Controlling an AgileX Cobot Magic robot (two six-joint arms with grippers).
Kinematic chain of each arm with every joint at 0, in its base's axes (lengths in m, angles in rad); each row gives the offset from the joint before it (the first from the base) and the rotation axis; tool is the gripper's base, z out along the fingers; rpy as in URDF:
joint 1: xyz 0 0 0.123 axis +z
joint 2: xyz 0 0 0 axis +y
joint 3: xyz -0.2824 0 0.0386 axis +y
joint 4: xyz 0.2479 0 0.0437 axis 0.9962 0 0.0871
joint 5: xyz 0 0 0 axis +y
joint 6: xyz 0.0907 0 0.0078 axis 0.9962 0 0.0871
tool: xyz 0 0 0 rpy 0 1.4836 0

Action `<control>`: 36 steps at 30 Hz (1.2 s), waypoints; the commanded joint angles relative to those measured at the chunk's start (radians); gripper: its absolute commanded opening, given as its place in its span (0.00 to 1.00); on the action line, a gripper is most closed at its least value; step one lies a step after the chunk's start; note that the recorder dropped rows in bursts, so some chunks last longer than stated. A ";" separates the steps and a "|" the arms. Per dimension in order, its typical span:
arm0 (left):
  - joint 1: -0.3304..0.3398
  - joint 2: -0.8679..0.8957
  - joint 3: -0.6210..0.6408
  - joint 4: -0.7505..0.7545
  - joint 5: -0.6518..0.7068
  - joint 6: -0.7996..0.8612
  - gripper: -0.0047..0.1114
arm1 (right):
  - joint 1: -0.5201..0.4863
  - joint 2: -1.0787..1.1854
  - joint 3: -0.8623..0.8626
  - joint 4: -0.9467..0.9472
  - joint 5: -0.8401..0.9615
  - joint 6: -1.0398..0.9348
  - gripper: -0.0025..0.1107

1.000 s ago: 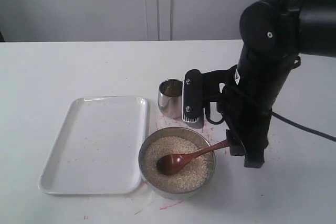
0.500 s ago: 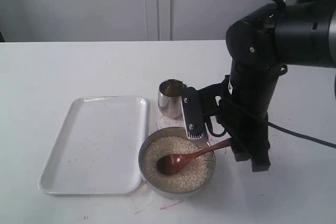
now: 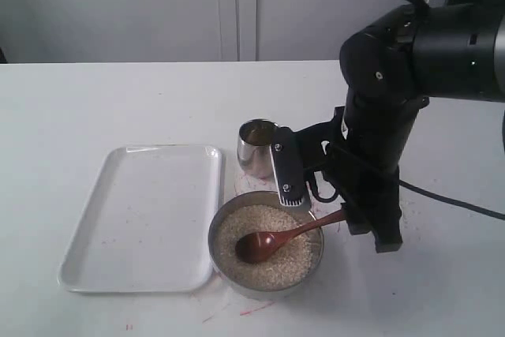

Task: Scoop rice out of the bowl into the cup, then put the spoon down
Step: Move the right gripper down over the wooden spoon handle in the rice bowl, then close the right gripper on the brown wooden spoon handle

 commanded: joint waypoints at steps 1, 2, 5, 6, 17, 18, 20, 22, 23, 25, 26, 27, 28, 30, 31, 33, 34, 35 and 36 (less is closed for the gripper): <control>-0.003 -0.001 -0.003 -0.005 -0.006 0.002 0.16 | 0.005 0.002 0.006 -0.006 -0.016 -0.012 0.52; -0.003 -0.001 -0.003 -0.005 -0.006 0.002 0.16 | 0.005 0.007 0.009 -0.006 -0.018 -0.012 0.52; -0.003 -0.001 -0.003 -0.005 -0.006 0.002 0.16 | 0.005 0.023 0.015 -0.006 -0.017 -0.012 0.52; -0.003 -0.001 -0.003 -0.005 -0.006 0.002 0.16 | 0.005 0.028 0.015 -0.007 -0.019 -0.012 0.52; -0.003 -0.001 -0.003 -0.005 -0.006 0.002 0.16 | 0.005 0.069 0.015 -0.007 -0.043 -0.004 0.52; -0.003 -0.001 -0.003 -0.005 -0.006 0.002 0.16 | 0.005 0.070 0.015 -0.007 -0.045 -0.004 0.52; -0.003 -0.001 -0.003 -0.005 -0.006 0.002 0.16 | 0.005 0.070 0.015 -0.007 -0.052 -0.003 0.52; -0.003 -0.001 -0.003 -0.005 -0.006 0.002 0.16 | 0.005 0.070 0.015 -0.007 -0.052 -0.002 0.52; -0.003 -0.001 -0.003 -0.005 -0.006 0.002 0.16 | 0.005 0.070 0.015 -0.007 -0.052 -0.002 0.51; -0.003 -0.001 -0.003 -0.005 -0.006 0.002 0.16 | 0.005 0.070 0.015 -0.007 -0.052 -0.002 0.48; -0.003 -0.001 -0.003 -0.005 -0.006 0.002 0.16 | 0.005 0.070 0.015 -0.005 -0.052 -0.002 0.47; -0.003 -0.001 -0.003 -0.005 -0.006 0.002 0.16 | 0.005 0.070 0.015 -0.005 -0.052 -0.002 0.46; -0.003 -0.001 -0.003 -0.005 -0.006 0.002 0.16 | 0.005 0.070 0.015 -0.005 -0.052 -0.002 0.45; -0.003 -0.001 -0.003 -0.005 -0.006 0.002 0.16 | 0.005 0.070 0.015 -0.003 -0.052 -0.002 0.44; -0.003 -0.001 -0.003 -0.005 -0.006 0.002 0.16 | 0.005 0.070 0.015 -0.003 -0.052 -0.002 0.44; -0.003 -0.001 -0.003 -0.005 -0.006 0.002 0.16 | 0.005 0.070 0.015 0.002 -0.053 -0.002 0.44; -0.003 -0.001 -0.003 -0.005 -0.006 0.002 0.16 | 0.005 0.070 0.015 0.004 -0.054 -0.002 0.44; -0.003 -0.001 -0.003 -0.005 -0.006 0.002 0.16 | 0.005 0.070 0.015 0.004 -0.054 -0.002 0.44; -0.003 -0.001 -0.003 -0.005 -0.006 0.002 0.16 | 0.005 0.070 0.015 0.011 -0.056 -0.002 0.44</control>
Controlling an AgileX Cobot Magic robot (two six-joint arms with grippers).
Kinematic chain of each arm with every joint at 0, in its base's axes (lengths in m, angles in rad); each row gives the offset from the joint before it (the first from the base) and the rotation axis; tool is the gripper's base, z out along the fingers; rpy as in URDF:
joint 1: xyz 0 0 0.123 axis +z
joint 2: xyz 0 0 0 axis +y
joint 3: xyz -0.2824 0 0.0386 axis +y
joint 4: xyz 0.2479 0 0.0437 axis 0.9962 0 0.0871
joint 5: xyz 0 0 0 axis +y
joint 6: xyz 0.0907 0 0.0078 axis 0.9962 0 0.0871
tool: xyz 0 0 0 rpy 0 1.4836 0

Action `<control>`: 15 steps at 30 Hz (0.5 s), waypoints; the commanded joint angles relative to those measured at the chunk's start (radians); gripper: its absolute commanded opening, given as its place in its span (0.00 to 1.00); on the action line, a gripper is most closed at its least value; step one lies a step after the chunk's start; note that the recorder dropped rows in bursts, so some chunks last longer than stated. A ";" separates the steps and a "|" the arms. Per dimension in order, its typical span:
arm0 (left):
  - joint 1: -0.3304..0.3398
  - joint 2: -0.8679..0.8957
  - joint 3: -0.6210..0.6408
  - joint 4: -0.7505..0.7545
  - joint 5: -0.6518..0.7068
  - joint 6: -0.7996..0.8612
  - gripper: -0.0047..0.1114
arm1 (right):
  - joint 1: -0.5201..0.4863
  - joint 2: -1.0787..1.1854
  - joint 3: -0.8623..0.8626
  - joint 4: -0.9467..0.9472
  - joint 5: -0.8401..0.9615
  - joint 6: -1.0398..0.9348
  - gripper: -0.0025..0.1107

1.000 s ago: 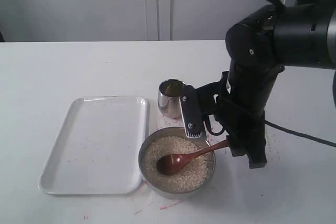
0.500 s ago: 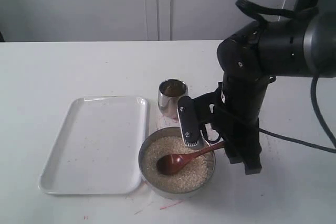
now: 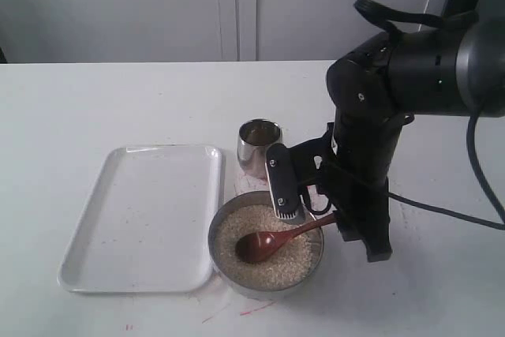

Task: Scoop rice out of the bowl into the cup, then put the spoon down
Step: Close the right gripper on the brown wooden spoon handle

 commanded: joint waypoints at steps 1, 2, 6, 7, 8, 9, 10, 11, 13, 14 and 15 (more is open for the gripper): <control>-0.003 -0.001 -0.003 -0.005 -0.006 0.002 0.16 | 0.005 0.000 0.004 0.016 -0.008 0.002 0.44; -0.003 -0.001 -0.003 -0.005 -0.006 0.002 0.16 | 0.005 0.000 0.004 0.019 -0.013 0.002 0.44; -0.003 -0.001 -0.003 -0.005 -0.006 0.002 0.16 | 0.005 0.000 0.004 0.034 -0.018 0.002 0.38; -0.003 -0.001 -0.003 -0.005 -0.006 0.002 0.16 | 0.005 0.000 0.004 0.037 -0.020 0.002 0.36; -0.003 -0.001 -0.003 -0.005 -0.006 0.002 0.16 | 0.005 0.000 0.004 0.036 -0.020 0.002 0.34; -0.003 -0.001 -0.003 -0.005 -0.006 0.002 0.16 | 0.005 0.000 0.004 0.036 -0.020 0.002 0.32; -0.003 -0.001 -0.003 -0.005 -0.006 0.002 0.16 | 0.005 0.000 0.004 0.036 -0.020 0.002 0.31; -0.003 -0.001 -0.003 -0.005 -0.006 0.002 0.16 | 0.005 0.000 0.004 0.036 -0.020 0.002 0.30; -0.003 -0.001 -0.003 -0.005 -0.006 0.002 0.16 | 0.005 0.000 0.004 0.036 -0.020 0.002 0.29; -0.003 -0.001 -0.003 -0.005 -0.006 0.002 0.16 | 0.005 0.000 0.004 0.036 -0.020 0.002 0.29; -0.003 -0.001 -0.003 -0.005 -0.006 0.002 0.16 | 0.005 0.000 0.004 0.036 -0.020 0.002 0.28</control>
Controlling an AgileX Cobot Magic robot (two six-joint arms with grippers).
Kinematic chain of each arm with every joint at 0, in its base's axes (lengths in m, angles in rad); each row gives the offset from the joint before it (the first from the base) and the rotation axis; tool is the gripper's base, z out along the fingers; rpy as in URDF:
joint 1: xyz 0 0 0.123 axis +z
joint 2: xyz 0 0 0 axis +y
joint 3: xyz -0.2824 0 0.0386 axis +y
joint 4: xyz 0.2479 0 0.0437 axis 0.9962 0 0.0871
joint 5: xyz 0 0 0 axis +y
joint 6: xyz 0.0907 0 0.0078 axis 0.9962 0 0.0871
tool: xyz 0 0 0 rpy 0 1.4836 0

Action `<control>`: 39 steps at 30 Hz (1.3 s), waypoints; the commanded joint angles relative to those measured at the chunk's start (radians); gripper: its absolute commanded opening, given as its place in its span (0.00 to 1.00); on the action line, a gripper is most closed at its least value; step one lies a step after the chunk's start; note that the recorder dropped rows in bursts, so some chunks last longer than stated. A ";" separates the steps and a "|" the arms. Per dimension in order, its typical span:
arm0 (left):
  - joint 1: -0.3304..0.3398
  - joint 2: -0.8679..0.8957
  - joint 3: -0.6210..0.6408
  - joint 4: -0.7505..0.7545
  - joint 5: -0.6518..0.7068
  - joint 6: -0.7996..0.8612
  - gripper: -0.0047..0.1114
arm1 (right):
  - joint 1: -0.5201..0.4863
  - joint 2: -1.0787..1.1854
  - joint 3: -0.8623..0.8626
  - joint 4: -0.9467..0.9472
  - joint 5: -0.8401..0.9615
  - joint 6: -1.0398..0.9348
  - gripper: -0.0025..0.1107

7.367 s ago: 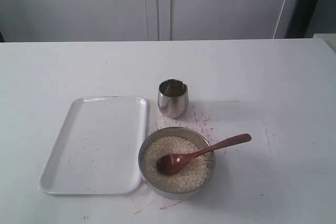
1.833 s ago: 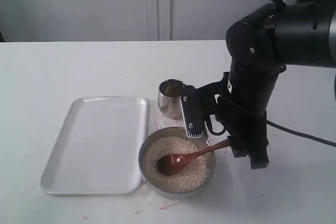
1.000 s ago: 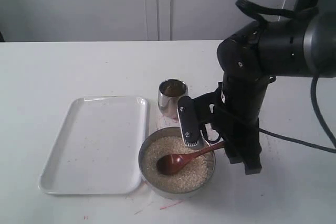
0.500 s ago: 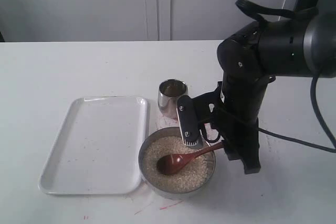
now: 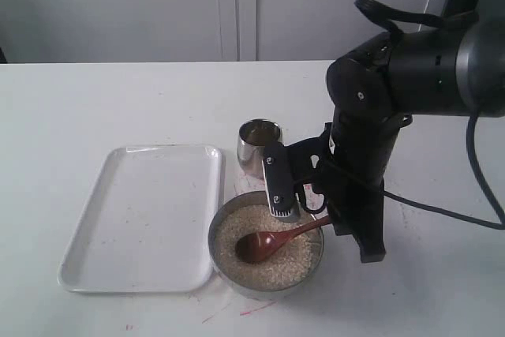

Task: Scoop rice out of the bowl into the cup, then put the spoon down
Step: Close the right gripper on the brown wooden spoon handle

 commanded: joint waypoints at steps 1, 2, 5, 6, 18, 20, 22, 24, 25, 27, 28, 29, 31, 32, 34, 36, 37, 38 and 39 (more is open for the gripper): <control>-0.003 -0.001 -0.003 -0.005 -0.006 0.002 0.16 | 0.005 0.000 0.004 0.004 -0.003 0.000 0.28; -0.003 -0.001 -0.003 -0.005 -0.006 0.002 0.16 | 0.005 0.000 0.004 0.004 -0.003 0.000 0.28; -0.003 -0.001 -0.003 -0.005 -0.006 0.002 0.16 | 0.005 0.000 0.004 0.004 -0.003 0.000 0.28; -0.003 -0.001 -0.003 -0.005 -0.006 0.002 0.16 | 0.005 0.000 0.004 0.004 -0.003 0.000 0.26; -0.003 -0.001 -0.003 -0.005 -0.006 0.002 0.16 | 0.005 0.000 0.004 0.005 -0.001 0.000 0.12; -0.003 -0.001 -0.003 -0.005 -0.006 0.002 0.16 | 0.005 0.000 0.004 0.005 0.005 0.000 0.10; -0.003 -0.001 -0.003 -0.005 -0.006 0.002 0.16 | 0.005 0.000 0.004 0.005 0.020 -0.002 0.08; -0.003 -0.001 -0.003 -0.005 -0.006 0.002 0.16 | 0.005 -0.002 0.004 0.005 0.030 -0.007 0.06; -0.003 -0.001 -0.003 -0.005 -0.006 0.002 0.16 | 0.005 -0.005 0.004 0.005 0.034 -0.007 0.05; -0.003 -0.001 -0.003 -0.005 -0.006 0.002 0.16 | 0.005 -0.016 0.004 0.005 0.039 -0.010 0.03; -0.003 -0.001 -0.003 -0.005 -0.006 0.002 0.16 | 0.005 -0.021 0.004 0.005 0.040 -0.010 0.03; -0.003 -0.001 -0.003 -0.005 -0.006 0.002 0.16 | 0.005 -0.025 0.004 0.005 0.041 -0.010 0.02; -0.003 -0.001 -0.003 -0.005 -0.006 0.002 0.16 | 0.005 -0.040 0.004 0.005 0.046 -0.010 0.02; -0.003 -0.001 -0.003 -0.005 -0.006 0.002 0.16 | 0.005 -0.048 0.004 0.005 0.054 -0.010 0.02; -0.003 -0.001 -0.003 -0.005 -0.006 0.002 0.16 | 0.005 -0.062 0.004 0.005 0.066 -0.010 0.02; -0.003 -0.001 -0.003 -0.005 -0.006 0.002 0.16 | 0.005 -0.081 0.004 0.005 0.090 -0.010 0.02; -0.003 -0.001 -0.003 -0.005 -0.006 0.002 0.16 | 0.005 -0.091 0.004 0.005 0.103 -0.010 0.02; -0.003 -0.001 -0.003 -0.005 -0.006 0.002 0.16 | 0.005 -0.103 0.004 0.005 0.115 -0.010 0.02; -0.003 -0.001 -0.003 -0.005 -0.006 0.002 0.16 | 0.005 -0.117 0.004 0.005 0.126 -0.002 0.02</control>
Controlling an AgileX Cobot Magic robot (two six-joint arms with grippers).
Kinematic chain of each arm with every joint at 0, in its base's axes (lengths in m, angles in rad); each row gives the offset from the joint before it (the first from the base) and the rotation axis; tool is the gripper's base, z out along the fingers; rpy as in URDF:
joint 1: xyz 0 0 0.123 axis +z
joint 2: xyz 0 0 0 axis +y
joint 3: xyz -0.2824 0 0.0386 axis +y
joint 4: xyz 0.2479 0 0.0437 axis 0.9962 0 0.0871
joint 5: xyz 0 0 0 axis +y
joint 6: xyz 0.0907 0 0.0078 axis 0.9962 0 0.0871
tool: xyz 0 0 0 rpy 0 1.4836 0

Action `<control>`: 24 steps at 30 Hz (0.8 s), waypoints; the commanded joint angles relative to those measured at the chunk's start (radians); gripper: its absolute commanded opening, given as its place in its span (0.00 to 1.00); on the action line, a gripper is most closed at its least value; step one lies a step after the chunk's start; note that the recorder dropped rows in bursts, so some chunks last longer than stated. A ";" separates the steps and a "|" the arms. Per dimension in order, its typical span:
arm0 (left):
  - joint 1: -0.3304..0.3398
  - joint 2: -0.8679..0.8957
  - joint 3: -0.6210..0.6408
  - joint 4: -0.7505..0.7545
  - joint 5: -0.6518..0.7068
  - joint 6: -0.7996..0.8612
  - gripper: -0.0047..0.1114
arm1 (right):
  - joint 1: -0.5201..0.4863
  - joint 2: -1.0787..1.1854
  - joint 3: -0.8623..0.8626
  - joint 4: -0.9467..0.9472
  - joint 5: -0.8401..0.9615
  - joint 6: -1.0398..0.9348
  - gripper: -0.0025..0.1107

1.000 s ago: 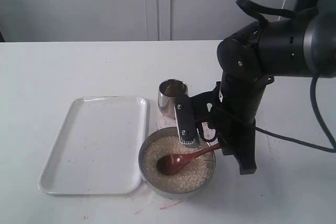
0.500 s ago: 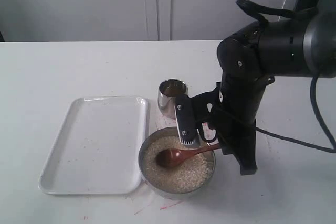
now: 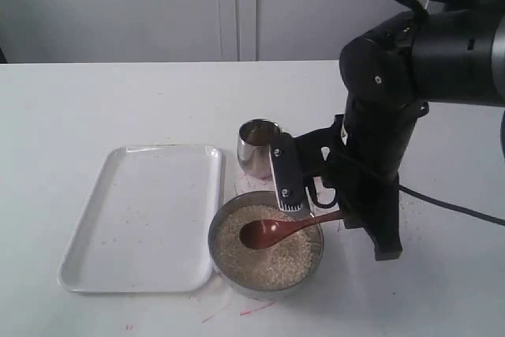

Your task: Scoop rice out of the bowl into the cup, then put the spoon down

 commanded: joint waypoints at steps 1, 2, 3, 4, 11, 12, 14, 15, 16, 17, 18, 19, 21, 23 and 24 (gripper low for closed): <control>-0.003 -0.001 -0.003 -0.005 -0.006 0.002 0.16 | 0.005 -0.058 0.004 0.001 0.053 0.011 0.02; -0.003 -0.001 -0.003 -0.005 -0.006 0.002 0.16 | 0.005 -0.073 0.004 0.001 0.058 0.030 0.02; -0.003 -0.001 -0.003 -0.005 -0.006 0.002 0.16 | 0.005 -0.086 0.004 0.001 0.059 0.054 0.02; -0.003 -0.001 -0.003 -0.005 -0.006 0.002 0.16 | 0.005 -0.101 0.004 0.001 0.059 0.083 0.02; -0.003 -0.001 -0.003 -0.005 -0.006 0.002 0.16 | 0.154 -0.147 0.004 -0.273 0.220 0.371 0.02; -0.003 -0.001 -0.003 -0.005 -0.006 0.002 0.16 | 0.169 -0.147 0.004 -0.296 0.225 0.406 0.02; -0.003 -0.001 -0.003 -0.005 -0.006 0.002 0.16 | 0.220 -0.147 0.004 -0.369 0.225 0.503 0.02; -0.003 -0.001 -0.003 -0.005 -0.006 0.002 0.16 | 0.252 -0.147 0.004 -0.392 0.225 0.526 0.02; -0.003 -0.001 -0.003 -0.005 -0.006 0.002 0.16 | 0.281 -0.147 0.004 -0.406 0.225 0.547 0.02; -0.003 -0.001 -0.003 -0.005 -0.006 0.002 0.16 | 0.325 -0.147 0.004 -0.415 0.225 0.570 0.02; -0.003 -0.001 -0.003 -0.005 -0.006 0.002 0.16 | 0.342 -0.147 0.004 -0.419 0.225 0.570 0.02; -0.003 -0.001 -0.003 -0.005 -0.006 0.002 0.16 | 0.383 -0.143 0.004 -0.439 0.225 0.574 0.02; -0.003 -0.001 -0.003 -0.005 -0.006 0.002 0.16 | 0.418 -0.129 0.004 -0.521 0.225 0.644 0.02; -0.003 -0.001 -0.003 -0.005 -0.006 0.002 0.16 | 0.433 -0.114 0.004 -0.605 0.225 0.719 0.02; -0.003 -0.001 -0.003 -0.005 -0.006 0.002 0.16 | 0.435 -0.105 0.004 -0.641 0.225 0.753 0.02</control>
